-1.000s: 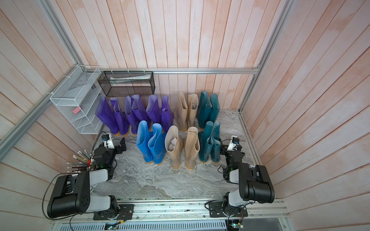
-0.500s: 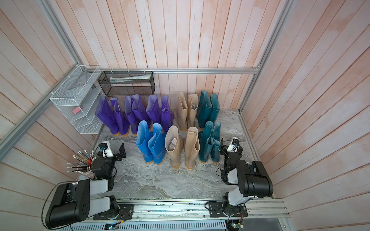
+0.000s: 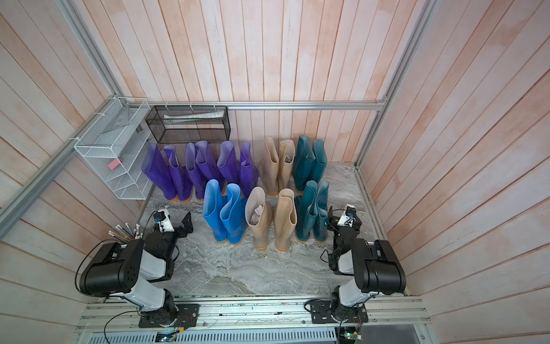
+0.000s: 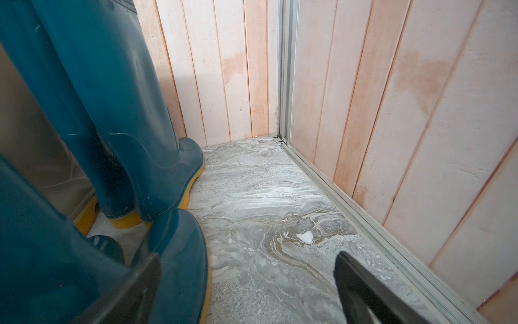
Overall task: Match and arrange rain boots in pairs
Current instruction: Reset both arms
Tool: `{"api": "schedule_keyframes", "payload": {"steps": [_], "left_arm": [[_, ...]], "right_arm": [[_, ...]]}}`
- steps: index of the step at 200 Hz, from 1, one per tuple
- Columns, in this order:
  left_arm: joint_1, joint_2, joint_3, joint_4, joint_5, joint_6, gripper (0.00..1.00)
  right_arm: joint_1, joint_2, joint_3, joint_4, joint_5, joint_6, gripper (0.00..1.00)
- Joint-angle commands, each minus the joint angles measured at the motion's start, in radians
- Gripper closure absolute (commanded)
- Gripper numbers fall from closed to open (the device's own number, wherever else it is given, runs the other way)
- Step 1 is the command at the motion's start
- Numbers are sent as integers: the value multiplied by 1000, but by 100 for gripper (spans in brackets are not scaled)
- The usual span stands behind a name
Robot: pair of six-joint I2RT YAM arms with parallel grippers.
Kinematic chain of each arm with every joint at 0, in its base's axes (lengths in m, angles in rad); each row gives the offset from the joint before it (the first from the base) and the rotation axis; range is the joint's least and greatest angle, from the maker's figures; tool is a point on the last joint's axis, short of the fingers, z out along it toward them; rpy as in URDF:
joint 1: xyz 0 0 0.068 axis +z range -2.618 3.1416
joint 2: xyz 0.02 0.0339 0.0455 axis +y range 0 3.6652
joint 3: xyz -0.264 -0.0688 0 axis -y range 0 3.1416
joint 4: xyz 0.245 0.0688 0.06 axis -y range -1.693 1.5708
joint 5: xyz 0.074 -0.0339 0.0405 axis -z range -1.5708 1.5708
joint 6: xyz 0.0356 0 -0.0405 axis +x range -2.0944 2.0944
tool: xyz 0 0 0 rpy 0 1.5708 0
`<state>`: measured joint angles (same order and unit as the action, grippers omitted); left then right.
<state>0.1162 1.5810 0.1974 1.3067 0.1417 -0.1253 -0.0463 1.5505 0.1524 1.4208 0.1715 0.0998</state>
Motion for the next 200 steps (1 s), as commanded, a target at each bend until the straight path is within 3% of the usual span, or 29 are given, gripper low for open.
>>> {"api": "schedule_keyframes", "payload": {"steps": [1,55,70,88,112,126,140,200], "left_arm": [[-37,-18,59,-100,-55,42,0],[-33,-19,49,-81,-21,73,0],[-35,-16,42,-66,-8,81,0],[-35,-17,39,-62,-16,76,0],[-35,-17,54,-95,-15,75,0],[-38,-18,66,-113,-11,85,0],[-38,-17,67,-116,-10,86,0],[-38,-17,66,-116,-11,86,0]], "right_arm": [[11,13,20,-2,14,-17,2],[14,11,32,-28,-161,-85,2],[14,13,30,-24,-132,-72,2],[14,14,27,-16,9,-21,2],[14,12,27,-20,14,-22,2],[16,15,34,-28,-17,-33,2],[15,13,61,-80,-151,-87,2],[15,14,48,-54,-172,-88,2]]}}
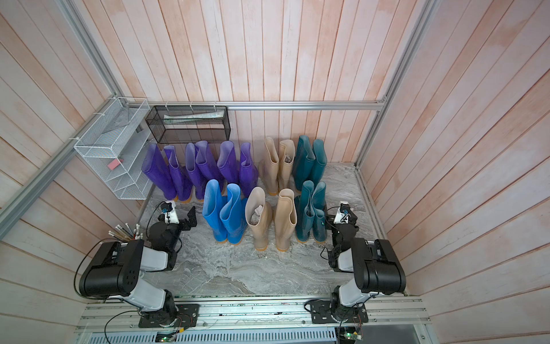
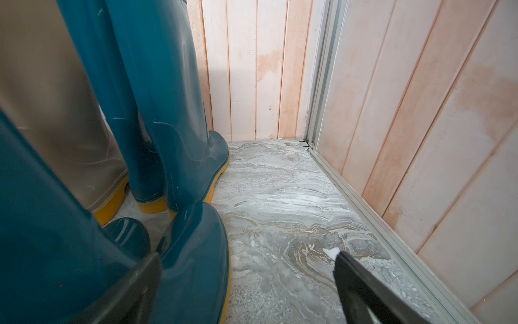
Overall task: Match and arrange rain boots in pairs
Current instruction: Reset both arms
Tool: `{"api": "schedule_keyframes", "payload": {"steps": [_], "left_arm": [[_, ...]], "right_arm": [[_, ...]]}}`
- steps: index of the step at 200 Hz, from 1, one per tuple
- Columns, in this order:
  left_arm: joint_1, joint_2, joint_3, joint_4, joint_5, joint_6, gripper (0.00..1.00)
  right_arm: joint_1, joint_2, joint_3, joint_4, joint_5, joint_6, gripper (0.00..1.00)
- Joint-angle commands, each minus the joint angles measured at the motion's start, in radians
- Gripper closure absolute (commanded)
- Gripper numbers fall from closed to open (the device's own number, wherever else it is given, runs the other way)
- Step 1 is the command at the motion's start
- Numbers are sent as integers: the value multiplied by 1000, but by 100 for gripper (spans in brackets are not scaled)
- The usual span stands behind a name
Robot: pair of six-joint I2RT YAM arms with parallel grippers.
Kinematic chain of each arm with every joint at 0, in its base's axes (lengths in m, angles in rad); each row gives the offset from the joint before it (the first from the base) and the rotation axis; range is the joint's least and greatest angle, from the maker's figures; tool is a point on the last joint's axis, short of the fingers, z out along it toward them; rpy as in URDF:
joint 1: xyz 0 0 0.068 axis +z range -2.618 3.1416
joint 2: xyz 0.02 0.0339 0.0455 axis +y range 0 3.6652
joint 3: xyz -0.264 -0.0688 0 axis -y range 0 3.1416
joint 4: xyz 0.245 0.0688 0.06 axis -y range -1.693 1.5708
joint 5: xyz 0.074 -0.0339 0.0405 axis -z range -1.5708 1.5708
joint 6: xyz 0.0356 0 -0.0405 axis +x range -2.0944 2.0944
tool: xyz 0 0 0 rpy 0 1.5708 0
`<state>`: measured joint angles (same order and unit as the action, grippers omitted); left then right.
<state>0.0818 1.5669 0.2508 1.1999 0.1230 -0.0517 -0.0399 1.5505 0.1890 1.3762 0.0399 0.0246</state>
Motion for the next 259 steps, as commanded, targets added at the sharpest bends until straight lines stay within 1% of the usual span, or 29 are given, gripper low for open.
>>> {"api": "schedule_keyframes", "payload": {"steps": [1,227,242,259], "left_arm": [[-4,-3,13,-9,7,13,0],[-4,-1,18,-17,11,17,0],[-27,-2,33,-42,2,41,0],[-24,-2,30,-36,4,36,0]], "right_arm": [[8,14,12,-10,-41,-13,2],[9,14,12,-10,-40,-14,2],[9,14,12,-10,-40,-15,2],[9,14,12,-9,-40,-15,2]]}}
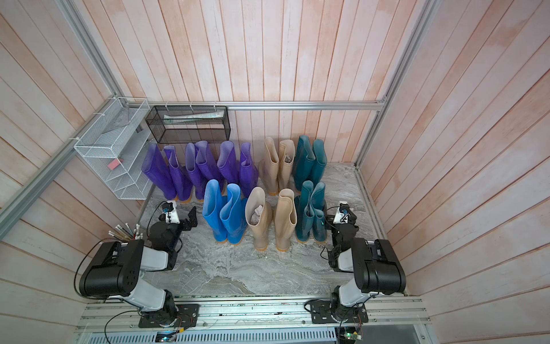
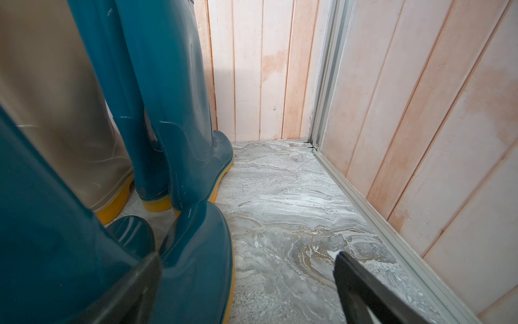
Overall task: Match and arrange rain boots in pairs
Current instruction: Reset both arms
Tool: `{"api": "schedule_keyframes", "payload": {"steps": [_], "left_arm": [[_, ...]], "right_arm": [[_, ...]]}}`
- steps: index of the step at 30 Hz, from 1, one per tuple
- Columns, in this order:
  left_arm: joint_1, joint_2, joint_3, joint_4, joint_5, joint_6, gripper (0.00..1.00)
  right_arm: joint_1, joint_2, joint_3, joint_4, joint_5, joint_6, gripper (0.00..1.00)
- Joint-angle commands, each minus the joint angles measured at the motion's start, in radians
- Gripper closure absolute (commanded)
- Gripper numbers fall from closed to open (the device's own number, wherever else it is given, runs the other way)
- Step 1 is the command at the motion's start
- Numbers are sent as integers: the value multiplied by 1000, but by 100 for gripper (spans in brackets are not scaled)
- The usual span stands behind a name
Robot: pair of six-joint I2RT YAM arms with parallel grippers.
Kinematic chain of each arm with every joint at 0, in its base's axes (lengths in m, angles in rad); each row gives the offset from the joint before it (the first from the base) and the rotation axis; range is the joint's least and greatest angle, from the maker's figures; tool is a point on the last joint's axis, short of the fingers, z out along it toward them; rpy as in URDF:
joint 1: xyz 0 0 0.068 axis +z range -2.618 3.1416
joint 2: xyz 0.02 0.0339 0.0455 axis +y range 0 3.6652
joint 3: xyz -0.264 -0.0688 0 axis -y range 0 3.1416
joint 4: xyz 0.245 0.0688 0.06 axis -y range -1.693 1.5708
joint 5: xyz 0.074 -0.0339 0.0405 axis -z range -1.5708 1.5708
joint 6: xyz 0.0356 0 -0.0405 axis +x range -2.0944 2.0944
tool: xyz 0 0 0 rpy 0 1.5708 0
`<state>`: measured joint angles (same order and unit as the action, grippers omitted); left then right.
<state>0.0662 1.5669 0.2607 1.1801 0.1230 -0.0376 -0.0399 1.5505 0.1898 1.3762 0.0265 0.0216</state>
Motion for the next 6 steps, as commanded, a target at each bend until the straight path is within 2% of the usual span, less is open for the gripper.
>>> {"api": "schedule_keyframes", "payload": {"steps": [1,6], "left_arm": [[-8,-1,20,-17,4,22,0],[-8,-3,17,-10,3,22,0]], "right_arm": [[9,13,11,-9,-27,-11,2],[9,14,11,-9,-27,-11,2]]}}
